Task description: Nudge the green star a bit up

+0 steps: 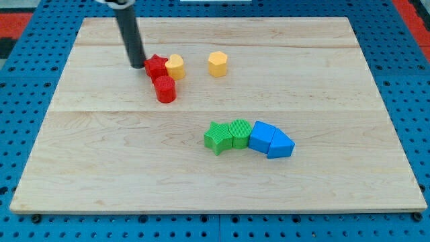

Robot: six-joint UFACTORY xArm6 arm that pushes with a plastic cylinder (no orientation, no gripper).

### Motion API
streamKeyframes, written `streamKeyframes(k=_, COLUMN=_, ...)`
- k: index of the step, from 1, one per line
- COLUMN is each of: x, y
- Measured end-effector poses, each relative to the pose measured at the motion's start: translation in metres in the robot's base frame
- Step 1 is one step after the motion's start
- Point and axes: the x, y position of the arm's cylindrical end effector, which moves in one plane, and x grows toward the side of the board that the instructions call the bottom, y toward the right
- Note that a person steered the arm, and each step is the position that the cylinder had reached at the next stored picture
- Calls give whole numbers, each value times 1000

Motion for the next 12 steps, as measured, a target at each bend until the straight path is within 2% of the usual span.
streamKeyframes(k=2, x=13, y=23)
streamKeyframes(k=4, x=29, y=-66)
streamKeyframes(k=5, x=102, y=-68)
streamKeyframes(k=6, x=158, y=-51)
streamKeyframes(k=8, x=217, y=82)
streamKeyframes(k=9, x=220, y=133)
streamKeyframes(k=12, x=196, y=95)
